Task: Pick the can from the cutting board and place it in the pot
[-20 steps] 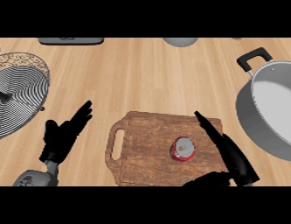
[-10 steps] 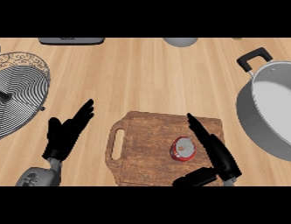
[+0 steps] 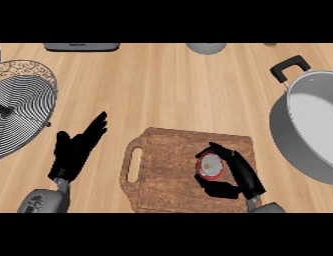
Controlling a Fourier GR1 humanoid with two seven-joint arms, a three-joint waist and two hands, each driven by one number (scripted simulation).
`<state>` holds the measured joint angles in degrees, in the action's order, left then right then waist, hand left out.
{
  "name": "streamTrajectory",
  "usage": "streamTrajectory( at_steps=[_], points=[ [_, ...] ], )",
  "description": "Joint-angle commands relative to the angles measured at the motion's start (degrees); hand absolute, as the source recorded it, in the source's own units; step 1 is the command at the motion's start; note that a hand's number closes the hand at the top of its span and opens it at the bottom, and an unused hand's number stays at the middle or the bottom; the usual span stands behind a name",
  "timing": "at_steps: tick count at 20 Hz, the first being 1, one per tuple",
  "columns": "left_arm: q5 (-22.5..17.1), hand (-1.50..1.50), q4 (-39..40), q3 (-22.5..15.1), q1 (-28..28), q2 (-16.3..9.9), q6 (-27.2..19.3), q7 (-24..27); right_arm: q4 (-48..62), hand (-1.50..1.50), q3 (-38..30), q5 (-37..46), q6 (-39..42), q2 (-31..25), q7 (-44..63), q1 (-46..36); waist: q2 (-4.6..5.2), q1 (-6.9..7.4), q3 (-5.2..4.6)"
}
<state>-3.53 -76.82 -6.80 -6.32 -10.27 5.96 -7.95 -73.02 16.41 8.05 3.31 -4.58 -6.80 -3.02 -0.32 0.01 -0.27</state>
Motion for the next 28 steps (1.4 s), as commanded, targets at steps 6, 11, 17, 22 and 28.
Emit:
streamTrajectory(
  at_steps=[6, 11, 17, 22, 28],
  points=[
    [1.1, 0.00, -4.7, -0.2, 2.6, 0.9, 0.3, -2.4, 11.3, 1.50, -3.2, -2.8, 1.1, 4.4, -12.8, -0.6, 0.33, 0.27, 0.31],
    [0.8, 0.00, -3.8, 1.8, 4.6, 0.4, -0.5, 0.0, 4.3, 1.50, -15.3, -8.9, -1.6, -8.5, -20.9, 11.3, -0.02, -3.12, 0.39],
    [0.2, 0.00, -3.9, 3.3, 5.2, -0.2, -1.1, -0.2, 8.0, 1.50, -35.4, -20.1, 2.2, -21.4, -28.7, 18.8, -0.09, -5.49, 0.52],
    [-0.3, 0.00, -1.6, 2.2, 3.0, 0.4, 1.7, 0.6, 18.2, 1.50, -43.7, -23.7, 8.3, -25.0, -41.8, 25.3, 0.27, -1.66, 0.36],
    [1.0, 0.00, -3.5, 1.5, 3.5, 1.3, 1.8, -0.4, 19.8, 1.50, -45.9, -19.0, 3.2, -26.6, -44.4, 25.6, 0.29, -0.29, 0.27]
  ],
)
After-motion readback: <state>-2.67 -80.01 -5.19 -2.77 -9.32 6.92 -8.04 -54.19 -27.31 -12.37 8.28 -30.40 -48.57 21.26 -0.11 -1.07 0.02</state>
